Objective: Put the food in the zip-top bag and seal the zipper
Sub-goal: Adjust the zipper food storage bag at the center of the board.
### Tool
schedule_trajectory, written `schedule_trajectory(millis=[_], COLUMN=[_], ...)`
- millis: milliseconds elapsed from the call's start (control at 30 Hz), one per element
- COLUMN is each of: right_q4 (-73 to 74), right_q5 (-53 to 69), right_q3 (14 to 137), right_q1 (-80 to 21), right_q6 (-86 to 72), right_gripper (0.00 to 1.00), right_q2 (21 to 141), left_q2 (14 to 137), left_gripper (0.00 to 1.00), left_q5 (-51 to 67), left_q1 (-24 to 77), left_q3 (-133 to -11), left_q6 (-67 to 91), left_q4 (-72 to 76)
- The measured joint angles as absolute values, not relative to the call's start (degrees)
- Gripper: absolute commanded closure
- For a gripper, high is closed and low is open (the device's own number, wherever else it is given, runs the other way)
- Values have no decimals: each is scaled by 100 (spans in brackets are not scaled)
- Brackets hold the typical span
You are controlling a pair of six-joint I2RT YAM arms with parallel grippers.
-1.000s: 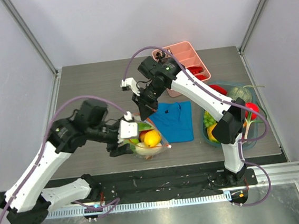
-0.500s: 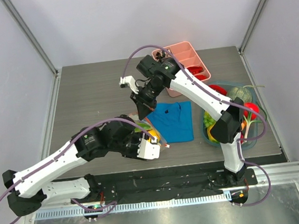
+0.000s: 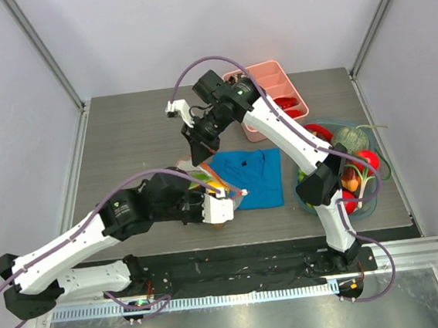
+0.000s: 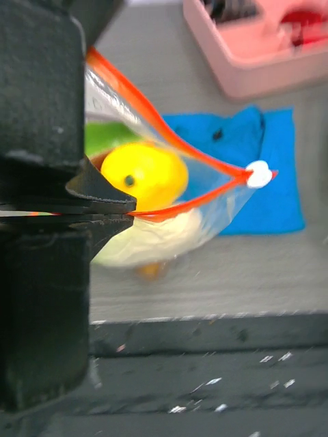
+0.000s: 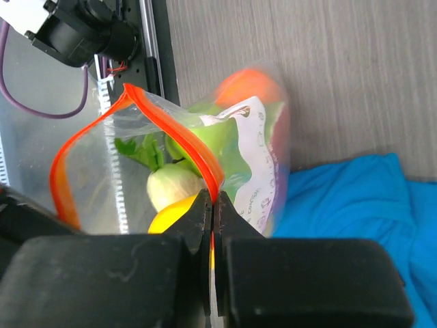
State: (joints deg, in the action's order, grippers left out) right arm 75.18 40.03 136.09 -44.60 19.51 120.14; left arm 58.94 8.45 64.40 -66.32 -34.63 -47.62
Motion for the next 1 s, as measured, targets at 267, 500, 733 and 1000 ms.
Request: schedule_trajectory(millis=[267,500,733,1000], right_q4=[7422,6936,6768,5542], right_q5=[3798,3680,3446,3208], right_q3=[13911,13773,12991,11662], right_q1=[-4480,-4552,-4646,-3881], right_q6=[2014,2200,2327,1688], right_gripper=[99,87,14,2], right_q2=[12051,11893,11760,10370], left_q2=[4978,5155,4993,4606], left_gripper=[100,100,100,100], left_q5=[121,-25,-56,-130], left_q1=[6440,6440,6316,5999], left_q3=[-6018,-6073,-5408,-5310], left_q6=[-2727,-2425,-1824,-1424], left_q4=[-3839,-3555,-3441,-3107])
